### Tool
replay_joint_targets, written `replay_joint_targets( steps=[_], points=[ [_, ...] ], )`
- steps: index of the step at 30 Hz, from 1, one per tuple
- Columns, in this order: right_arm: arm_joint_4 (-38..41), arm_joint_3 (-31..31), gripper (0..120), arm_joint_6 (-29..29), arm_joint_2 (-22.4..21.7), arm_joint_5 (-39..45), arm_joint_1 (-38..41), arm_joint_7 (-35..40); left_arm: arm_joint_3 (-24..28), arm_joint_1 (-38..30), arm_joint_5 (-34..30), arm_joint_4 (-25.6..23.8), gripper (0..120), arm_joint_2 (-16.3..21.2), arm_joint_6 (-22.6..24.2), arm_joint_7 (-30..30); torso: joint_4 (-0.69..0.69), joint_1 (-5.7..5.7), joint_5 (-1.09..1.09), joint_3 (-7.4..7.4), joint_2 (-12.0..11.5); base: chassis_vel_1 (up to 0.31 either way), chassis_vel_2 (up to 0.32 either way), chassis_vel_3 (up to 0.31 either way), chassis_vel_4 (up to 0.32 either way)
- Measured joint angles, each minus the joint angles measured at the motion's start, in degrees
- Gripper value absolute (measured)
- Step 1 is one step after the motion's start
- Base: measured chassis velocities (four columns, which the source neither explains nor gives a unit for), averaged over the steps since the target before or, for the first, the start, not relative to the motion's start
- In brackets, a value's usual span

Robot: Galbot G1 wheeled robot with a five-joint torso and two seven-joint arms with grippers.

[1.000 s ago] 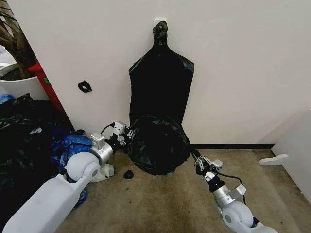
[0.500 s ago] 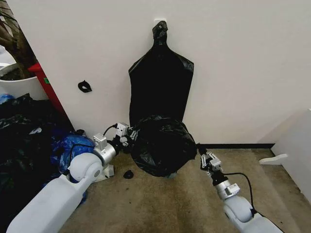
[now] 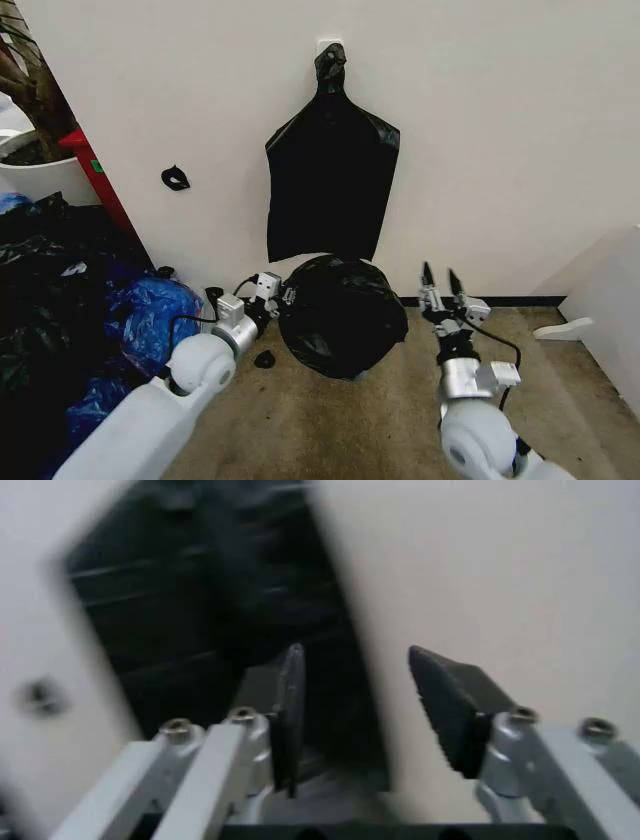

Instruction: Place the garbage bag over the trash bin.

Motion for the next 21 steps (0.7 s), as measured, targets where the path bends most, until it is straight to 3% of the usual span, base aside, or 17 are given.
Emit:
replay_joint_targets(
  steps=[3,7,8,12,21],
  points=[
    [5.42,-3.90,22,-7.87,-1.06,-0.49,-0.75,3.52,0.25,0.45,2.13,-0.48,1,-1.92,-0.47,-0.46,0.00,0.00,0.01,0.00,0.00,0.000,0.000,0.000,0.000],
    [10.71,-5.93,6,-22.81,-3.58,6.28,0.89,12.41,1.00,1.09,6.92,-0.56,1,-4.09,-2.15,-1.58,0.03,0.00,0.01,0.00,0.00,0.000,0.000,0.000,0.000],
    [10.71,-5.93,6,-22.81,-3.58,6.28,0.89,12.41,1.00,1.09,6.92,-0.56,1,-4.09,-2.15,-1.58,0.03,0.00,0.01,0.00,0.00,0.000,0.000,0.000,0.000],
    [13.93,-6.32,0,-34.35,-4.03,13.88,1.95,20.57,2.76,1.22,10.25,-0.79,1,-7.04,-2.47,-3.50,0.01,0.00,0.01,0.00,0.00,0.000,0.000,0.000,0.000],
    [8.64,-9.53,0,-40.05,-0.79,14.75,5.07,24.37,5.87,2.47,15.51,-1.63,1,-9.09,-3.85,-3.66,0.02,0.00,0.01,0.00,0.00,0.000,0.000,0.000,0.000]
  ],
)
